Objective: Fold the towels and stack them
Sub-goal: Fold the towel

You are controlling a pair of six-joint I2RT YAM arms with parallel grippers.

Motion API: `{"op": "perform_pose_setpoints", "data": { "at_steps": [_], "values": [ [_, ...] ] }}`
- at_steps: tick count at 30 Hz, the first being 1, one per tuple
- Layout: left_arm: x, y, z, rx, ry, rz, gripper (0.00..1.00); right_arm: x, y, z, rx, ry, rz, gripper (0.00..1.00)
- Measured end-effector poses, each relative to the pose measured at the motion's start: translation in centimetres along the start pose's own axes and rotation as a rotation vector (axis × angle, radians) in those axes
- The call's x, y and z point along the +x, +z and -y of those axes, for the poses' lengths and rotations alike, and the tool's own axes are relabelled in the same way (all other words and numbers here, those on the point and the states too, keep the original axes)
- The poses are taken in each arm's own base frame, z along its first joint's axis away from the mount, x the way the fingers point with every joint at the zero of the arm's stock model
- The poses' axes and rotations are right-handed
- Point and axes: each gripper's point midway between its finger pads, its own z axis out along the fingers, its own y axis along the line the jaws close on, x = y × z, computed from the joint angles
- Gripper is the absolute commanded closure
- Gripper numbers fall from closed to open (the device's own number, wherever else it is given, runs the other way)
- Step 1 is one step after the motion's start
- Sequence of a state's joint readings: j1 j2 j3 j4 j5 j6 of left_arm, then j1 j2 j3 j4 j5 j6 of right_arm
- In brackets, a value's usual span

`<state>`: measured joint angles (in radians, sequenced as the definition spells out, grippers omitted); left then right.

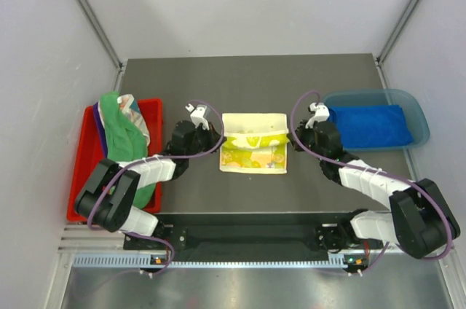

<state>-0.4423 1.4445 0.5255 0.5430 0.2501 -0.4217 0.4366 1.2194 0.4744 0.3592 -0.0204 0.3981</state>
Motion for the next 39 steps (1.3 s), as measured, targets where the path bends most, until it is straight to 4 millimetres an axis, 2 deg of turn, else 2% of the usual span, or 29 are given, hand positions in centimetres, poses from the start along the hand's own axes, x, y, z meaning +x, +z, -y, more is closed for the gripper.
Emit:
{"op": "perform_pose_setpoints", "data": {
  "at_steps": [5,12,18,21,23,25,26,27,31,32,34,39],
  "values": [
    [1.2,-0.2,-0.1,-0.003,-0.004,-0.011,0.96,1.3,0.0,-0.1,-0.004,0.019,-0.026,1.00],
    [1.5,-0.3,-0.5,-0.019,-0.012,-0.010,0.93,3.8,0.2,0.1,-0.001,0.044,-0.079,1.00],
    [1.7,-0.3,-0.3,-0.015,-0.014,-0.013,0.83,3.9,0.2,0.1,-0.003,0.051,-0.078,1.00],
    [2.4,-0.4,-0.4,-0.016,-0.020,-0.026,0.75,4.5,0.0,0.2,-0.002,0.062,-0.083,1.00],
    [3.3,-0.6,-0.5,-0.024,-0.025,-0.043,0.73,4.9,-0.1,0.4,0.000,0.067,-0.092,1.00],
    [4.4,-0.9,-0.5,-0.027,-0.025,-0.064,0.68,5.3,-0.2,0.4,-0.003,0.075,-0.099,0.96],
    [5.1,-1.1,-0.5,-0.028,-0.027,-0.075,0.65,5.5,-0.2,0.4,-0.004,0.083,-0.104,0.89],
    [5.7,-1.3,-0.6,-0.032,-0.029,-0.084,0.54,5.8,-0.3,0.4,-0.005,0.088,-0.109,0.87],
    [7.5,-2.4,-0.9,-0.050,-0.048,-0.103,0.53,6.7,-0.9,0.6,0.000,0.110,-0.129,0.77],
    [7.5,-2.7,-0.9,-0.052,-0.051,-0.098,0.53,6.7,-1.1,0.6,-0.002,0.112,-0.129,0.72],
    [6.7,-3.1,-0.6,-0.052,-0.056,-0.068,0.53,6.5,-1.6,0.5,-0.003,0.118,-0.123,0.69],
    [2.7,-4.4,1.4,-0.003,-0.051,0.052,0.53,5.0,-2.7,-0.1,-0.014,0.127,-0.083,0.64]
  ]
}}
